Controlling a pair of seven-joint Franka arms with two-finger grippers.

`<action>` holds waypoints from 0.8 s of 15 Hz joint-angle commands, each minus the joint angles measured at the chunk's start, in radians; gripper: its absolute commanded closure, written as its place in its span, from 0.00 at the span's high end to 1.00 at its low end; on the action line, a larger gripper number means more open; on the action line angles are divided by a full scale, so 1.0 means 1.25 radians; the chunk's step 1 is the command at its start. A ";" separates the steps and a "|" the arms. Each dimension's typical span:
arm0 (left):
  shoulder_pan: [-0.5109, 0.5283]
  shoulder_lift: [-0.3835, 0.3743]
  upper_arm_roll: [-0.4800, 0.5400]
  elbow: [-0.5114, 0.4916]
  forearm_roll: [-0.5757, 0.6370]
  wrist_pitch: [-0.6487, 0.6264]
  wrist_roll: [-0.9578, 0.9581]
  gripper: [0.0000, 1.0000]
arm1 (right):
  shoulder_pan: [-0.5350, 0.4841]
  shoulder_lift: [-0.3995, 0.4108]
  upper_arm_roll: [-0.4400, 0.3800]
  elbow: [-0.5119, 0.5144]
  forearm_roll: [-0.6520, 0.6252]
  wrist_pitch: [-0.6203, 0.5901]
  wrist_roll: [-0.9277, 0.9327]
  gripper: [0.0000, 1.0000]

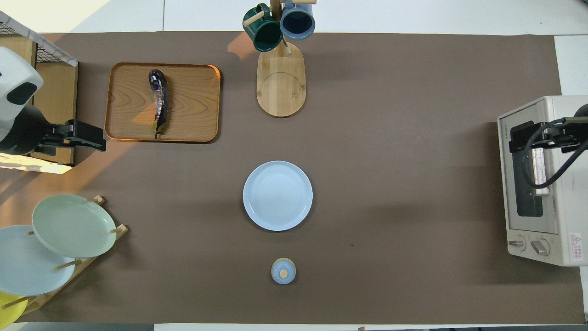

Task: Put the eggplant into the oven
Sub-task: 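Reach the left gripper toward the purple eggplant on the wooden tray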

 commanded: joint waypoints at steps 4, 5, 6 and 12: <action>-0.009 0.035 0.006 0.001 -0.011 0.050 -0.012 1.00 | 0.001 -0.016 0.004 -0.007 -0.006 0.011 -0.009 1.00; -0.010 0.034 0.006 0.002 -0.011 0.044 -0.013 1.00 | 0.000 -0.017 0.004 -0.010 -0.006 0.011 -0.017 1.00; -0.010 0.034 0.006 0.002 -0.011 0.042 -0.013 1.00 | -0.005 -0.016 0.004 -0.011 -0.006 0.013 -0.038 1.00; -0.009 0.041 0.005 0.002 -0.011 0.063 -0.004 1.00 | -0.008 -0.033 0.000 -0.056 -0.005 0.043 -0.123 0.00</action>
